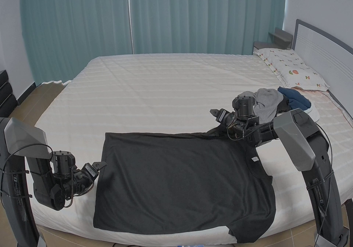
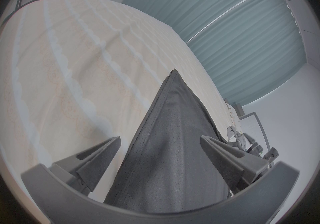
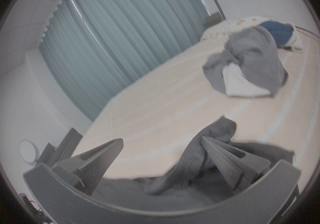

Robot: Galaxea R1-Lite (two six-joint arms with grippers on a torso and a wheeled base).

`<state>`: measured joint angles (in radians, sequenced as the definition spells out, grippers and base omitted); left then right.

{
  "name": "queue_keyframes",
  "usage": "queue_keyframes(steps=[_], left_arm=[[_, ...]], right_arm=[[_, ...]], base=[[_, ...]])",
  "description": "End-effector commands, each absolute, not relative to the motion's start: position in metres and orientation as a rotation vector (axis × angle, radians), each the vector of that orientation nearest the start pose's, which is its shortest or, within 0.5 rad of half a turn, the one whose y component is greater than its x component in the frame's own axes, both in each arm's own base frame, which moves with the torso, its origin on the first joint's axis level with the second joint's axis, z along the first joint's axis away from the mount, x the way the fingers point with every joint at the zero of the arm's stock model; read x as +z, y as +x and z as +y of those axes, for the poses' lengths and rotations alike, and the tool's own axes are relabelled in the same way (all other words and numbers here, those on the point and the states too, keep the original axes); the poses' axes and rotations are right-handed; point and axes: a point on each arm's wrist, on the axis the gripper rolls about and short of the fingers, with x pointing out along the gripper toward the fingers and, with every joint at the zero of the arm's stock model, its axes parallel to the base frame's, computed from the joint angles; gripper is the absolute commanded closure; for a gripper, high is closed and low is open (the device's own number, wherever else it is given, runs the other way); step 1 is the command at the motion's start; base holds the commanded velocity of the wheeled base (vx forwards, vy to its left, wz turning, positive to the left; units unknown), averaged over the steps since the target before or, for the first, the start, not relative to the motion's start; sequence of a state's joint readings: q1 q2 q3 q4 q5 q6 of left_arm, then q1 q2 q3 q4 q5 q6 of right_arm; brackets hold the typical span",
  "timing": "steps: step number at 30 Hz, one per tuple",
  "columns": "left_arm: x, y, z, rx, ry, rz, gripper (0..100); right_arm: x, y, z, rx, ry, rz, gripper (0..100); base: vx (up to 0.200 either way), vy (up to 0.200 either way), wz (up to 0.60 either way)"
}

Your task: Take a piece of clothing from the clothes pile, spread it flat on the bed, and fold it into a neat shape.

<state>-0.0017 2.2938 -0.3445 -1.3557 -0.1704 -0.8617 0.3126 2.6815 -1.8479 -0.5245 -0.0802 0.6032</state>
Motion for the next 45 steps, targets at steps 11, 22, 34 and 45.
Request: queue_keyframes(steps=[11, 22, 34, 45], left_arm=[[-0.023, 0.290, -0.004, 0.101, -0.885, 0.628, 0], [-0.025, 0.289, -0.005, 0.101, -0.882, 0.633, 0], [-0.025, 0.289, -0.006, 0.099, -0.880, 0.636, 0], [-0.025, 0.289, -0.006, 0.099, -0.880, 0.636, 0]], right_arm=[[0.000, 0.543, 0.136, 0.106, 0.513, 0.227, 0], [0.014, 0.526, 0.106, 0.027, 0.481, 0.364, 0], [-0.016, 0.521, 0.083, -0.011, 0.479, 0.446, 0], [-0.039, 0.522, 0.077, -0.032, 0.472, 0.478, 100]], base=[[0.000, 0.000, 0.00], [0.000, 0.000, 0.00], [0.000, 0.000, 0.00], [0.000, 0.000, 0.00]])
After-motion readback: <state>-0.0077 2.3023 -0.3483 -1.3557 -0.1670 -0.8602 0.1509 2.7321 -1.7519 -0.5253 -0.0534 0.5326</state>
